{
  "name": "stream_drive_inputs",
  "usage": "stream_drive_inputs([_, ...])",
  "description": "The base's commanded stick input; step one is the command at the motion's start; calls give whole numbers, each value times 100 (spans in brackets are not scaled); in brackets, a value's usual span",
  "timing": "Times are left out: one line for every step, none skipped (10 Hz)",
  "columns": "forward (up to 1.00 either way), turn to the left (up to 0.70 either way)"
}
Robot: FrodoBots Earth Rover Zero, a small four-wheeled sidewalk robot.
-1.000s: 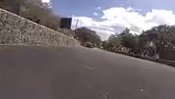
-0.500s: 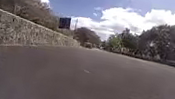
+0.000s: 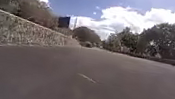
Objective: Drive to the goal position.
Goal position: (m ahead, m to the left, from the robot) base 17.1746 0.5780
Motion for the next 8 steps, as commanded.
stream_drive_inputs([85,1])
stream_drive_inputs([85,1])
stream_drive_inputs([85,1])
stream_drive_inputs([85,1])
stream_drive_inputs([85,1])
stream_drive_inputs([85,1])
stream_drive_inputs([85,1])
stream_drive_inputs([85,1])
